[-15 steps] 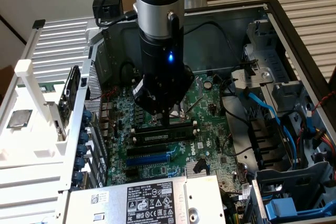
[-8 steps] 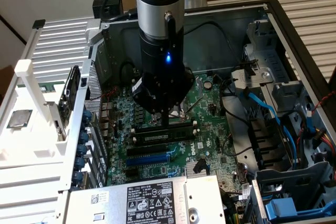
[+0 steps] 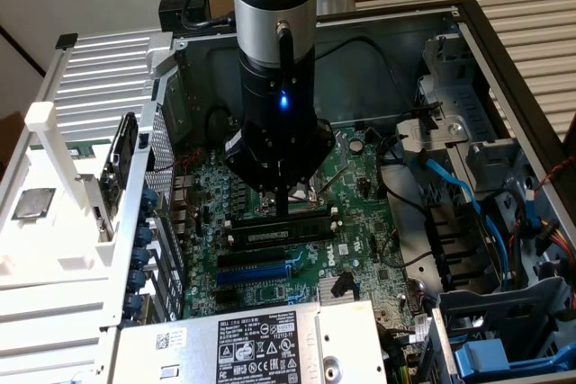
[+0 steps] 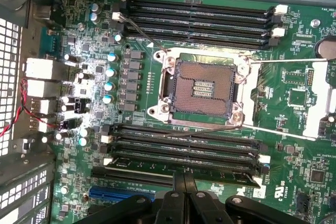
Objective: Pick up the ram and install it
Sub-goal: 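Press down the ram until it locks into place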
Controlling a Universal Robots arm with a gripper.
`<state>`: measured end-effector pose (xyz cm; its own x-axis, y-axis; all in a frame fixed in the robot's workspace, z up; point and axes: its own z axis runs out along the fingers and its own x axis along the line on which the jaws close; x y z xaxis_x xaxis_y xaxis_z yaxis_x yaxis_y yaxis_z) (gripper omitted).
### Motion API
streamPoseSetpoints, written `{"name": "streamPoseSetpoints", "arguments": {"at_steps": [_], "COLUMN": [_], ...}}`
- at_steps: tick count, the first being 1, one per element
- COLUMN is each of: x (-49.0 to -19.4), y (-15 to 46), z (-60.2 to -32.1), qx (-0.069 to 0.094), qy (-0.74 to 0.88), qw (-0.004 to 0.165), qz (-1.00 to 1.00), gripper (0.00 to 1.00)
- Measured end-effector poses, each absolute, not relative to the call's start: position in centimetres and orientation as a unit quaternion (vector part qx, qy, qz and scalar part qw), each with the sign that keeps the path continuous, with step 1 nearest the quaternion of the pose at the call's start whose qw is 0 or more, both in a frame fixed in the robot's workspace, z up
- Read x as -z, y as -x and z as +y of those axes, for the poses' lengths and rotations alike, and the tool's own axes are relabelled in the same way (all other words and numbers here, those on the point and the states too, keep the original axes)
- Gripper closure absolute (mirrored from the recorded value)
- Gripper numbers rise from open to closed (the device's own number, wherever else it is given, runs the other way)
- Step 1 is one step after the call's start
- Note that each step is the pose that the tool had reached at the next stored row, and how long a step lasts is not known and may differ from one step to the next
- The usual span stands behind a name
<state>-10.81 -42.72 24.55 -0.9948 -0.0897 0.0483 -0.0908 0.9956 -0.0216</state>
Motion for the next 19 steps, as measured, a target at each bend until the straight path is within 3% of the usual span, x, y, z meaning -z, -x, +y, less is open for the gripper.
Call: {"name": "streamPoseSetpoints", "arguments": {"at_steps": [19], "x": [-24.55], "y": [10.25], "z": [-42.81], "qx": [-0.012], "qy": [-0.032], "qw": [0.024], "qz": [-0.999], "gripper": [0.90]}}
